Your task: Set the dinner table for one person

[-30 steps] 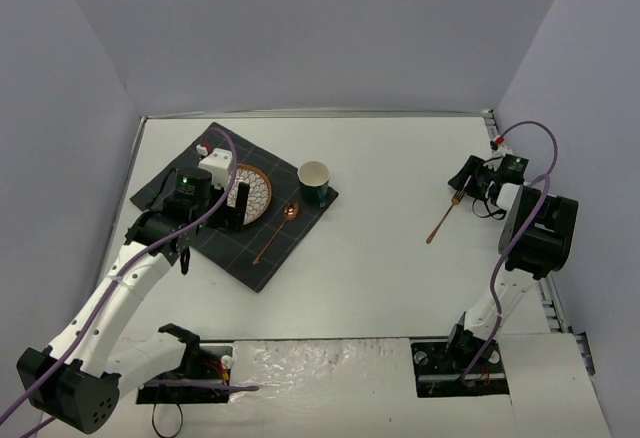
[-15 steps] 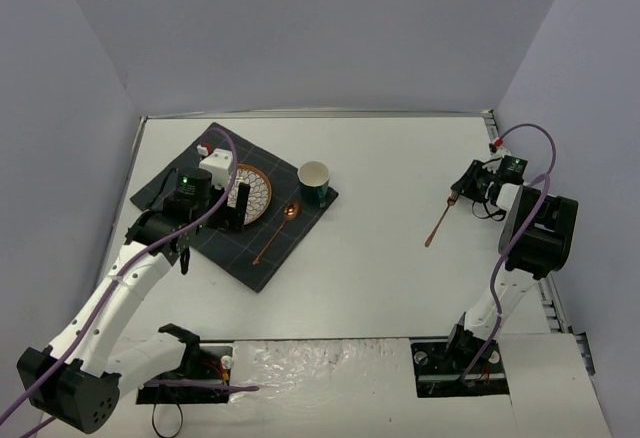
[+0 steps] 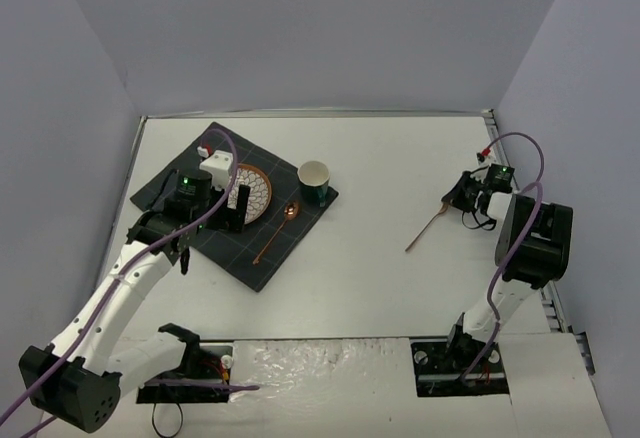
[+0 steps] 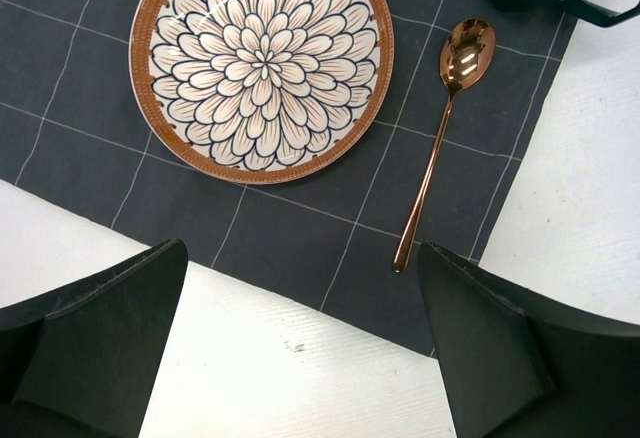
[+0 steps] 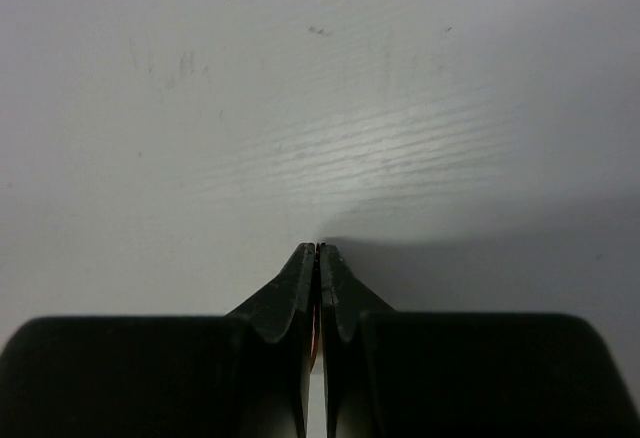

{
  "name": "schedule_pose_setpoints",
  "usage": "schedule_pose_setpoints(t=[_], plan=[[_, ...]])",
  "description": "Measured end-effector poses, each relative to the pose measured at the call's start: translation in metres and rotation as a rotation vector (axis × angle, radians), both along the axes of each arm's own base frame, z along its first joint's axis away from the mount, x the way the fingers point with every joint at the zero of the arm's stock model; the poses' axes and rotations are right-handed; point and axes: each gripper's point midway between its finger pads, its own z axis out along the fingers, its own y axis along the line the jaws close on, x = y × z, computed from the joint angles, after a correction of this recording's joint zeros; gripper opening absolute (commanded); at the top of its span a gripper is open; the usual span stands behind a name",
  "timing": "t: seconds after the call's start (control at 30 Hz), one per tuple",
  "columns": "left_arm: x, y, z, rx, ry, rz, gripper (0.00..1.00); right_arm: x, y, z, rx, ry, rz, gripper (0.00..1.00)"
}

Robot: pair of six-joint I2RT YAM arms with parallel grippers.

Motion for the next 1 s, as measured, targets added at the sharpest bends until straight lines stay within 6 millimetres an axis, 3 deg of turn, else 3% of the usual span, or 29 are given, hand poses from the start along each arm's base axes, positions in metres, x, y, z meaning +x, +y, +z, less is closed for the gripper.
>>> schedule_pose_setpoints(t=[0.17,0.27,0.33,0.43,0.53,0.67,0.83,1.0], plan=[[0.0,-0.009,-0.001,-0.046,0.0,-0.023,0.97,-0.012,0.032,0.007,0.011,0.005,0.037,0.0],[-0.001,-0.024,0.002,-0.113,0.0,-0.048,0.97,-0.014,0.056,0.021,0.017,-0.032,0.064,0.0],[-0.002,-0.038,0.005,-0.166,0.0,-0.072,0.97,-0.016,0.074,0.041,0.022,-0.082,0.085,0.0],[-0.007,-0.064,0.009,-0.235,0.012,-0.126,0.97,-0.014,0.104,0.086,0.037,-0.209,0.131,0.0],[-0.014,-0.096,0.008,-0.282,0.035,-0.199,0.97,-0.012,0.133,0.136,0.066,-0.349,0.178,0.0],[-0.023,-0.143,0.009,-0.325,0.072,-0.306,0.97,-0.019,0.168,0.186,0.117,-0.49,0.239,0.0],[-0.021,-0.199,0.022,-0.386,0.073,-0.399,0.97,-0.037,0.205,0.222,0.2,-0.593,0.316,0.0],[-0.019,-0.237,0.028,-0.413,0.067,-0.45,0.92,-0.053,0.23,0.239,0.26,-0.641,0.376,0.0]])
